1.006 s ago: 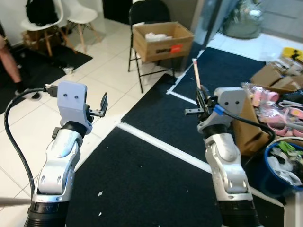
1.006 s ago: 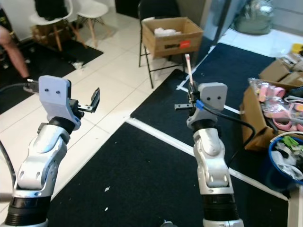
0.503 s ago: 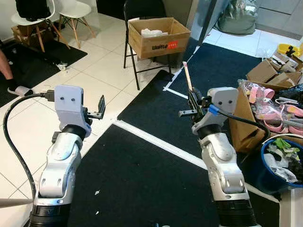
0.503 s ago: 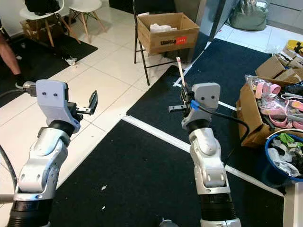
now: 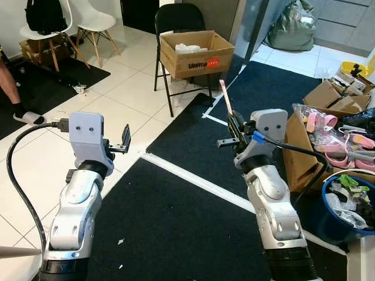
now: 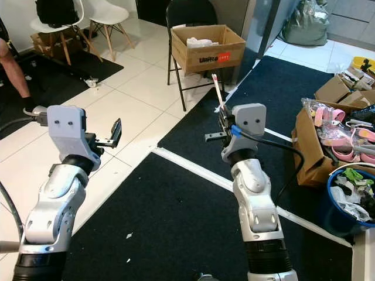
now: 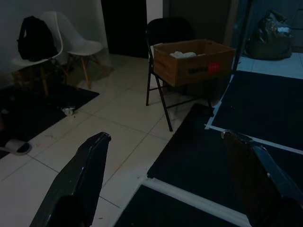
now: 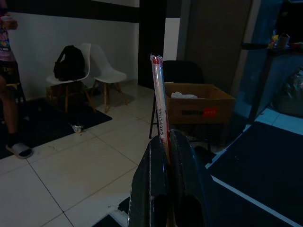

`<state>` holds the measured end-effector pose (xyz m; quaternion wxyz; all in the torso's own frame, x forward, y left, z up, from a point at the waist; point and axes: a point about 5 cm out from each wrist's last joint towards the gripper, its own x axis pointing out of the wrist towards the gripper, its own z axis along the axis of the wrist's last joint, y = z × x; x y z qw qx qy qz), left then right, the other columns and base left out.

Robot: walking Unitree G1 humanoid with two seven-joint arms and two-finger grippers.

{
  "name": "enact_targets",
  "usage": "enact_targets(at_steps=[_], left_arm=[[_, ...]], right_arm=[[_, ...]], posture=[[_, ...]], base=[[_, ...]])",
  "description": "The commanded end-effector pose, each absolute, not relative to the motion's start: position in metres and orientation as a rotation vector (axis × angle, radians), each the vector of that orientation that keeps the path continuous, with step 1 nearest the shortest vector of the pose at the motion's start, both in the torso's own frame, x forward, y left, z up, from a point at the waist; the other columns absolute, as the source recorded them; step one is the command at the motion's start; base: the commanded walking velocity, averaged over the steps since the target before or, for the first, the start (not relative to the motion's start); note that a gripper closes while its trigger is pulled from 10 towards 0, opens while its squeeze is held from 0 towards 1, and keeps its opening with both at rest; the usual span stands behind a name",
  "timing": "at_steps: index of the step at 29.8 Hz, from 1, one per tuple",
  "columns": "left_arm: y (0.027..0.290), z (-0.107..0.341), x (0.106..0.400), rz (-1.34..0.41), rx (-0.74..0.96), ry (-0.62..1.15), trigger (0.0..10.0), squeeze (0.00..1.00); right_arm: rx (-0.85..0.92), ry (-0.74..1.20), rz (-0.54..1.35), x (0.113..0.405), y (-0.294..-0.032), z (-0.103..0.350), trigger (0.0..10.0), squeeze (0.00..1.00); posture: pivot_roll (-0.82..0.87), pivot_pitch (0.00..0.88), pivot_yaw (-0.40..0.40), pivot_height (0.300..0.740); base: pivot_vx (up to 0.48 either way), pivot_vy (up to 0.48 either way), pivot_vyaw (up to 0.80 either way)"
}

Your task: Picking trash to rubbish bin

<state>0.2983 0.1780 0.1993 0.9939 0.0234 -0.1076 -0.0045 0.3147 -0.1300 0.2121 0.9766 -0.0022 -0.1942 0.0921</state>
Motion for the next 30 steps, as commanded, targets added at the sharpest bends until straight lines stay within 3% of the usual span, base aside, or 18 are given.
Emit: enact_targets(at_steps=[1,11,30], left_arm=[[0.1769,0.1969,0.2951,-0.011,0.028,-0.209,10.0,0.00],[0.1760,0.1974,0.2955,-0.013,0.029,-0.209,10.0,0.00],[0.1767,0.1975,0.2942,-0.015,0.033,-0.208,10.0,0.00]], right_arm=[[-0.008,-0.361,0.183,0.3148,-0.1321,0.2062,10.0,0.00],[-0.010,-0.354,0.185,0.3148,-0.1333,0.2053,10.0,0.00],[-0.013,-0.346,0.187,0.3137,-0.1329,0.2036,10.0,0.00]], posture=[[0.03,0.131,-0.034,0.740],[0.02,0.140,-0.035,0.740],[0.02,0.149,-0.034,0.740]], base=[[0.000,0.000,0.00],[0.000,0.000,0.00],[0.281,0.000,0.00]])
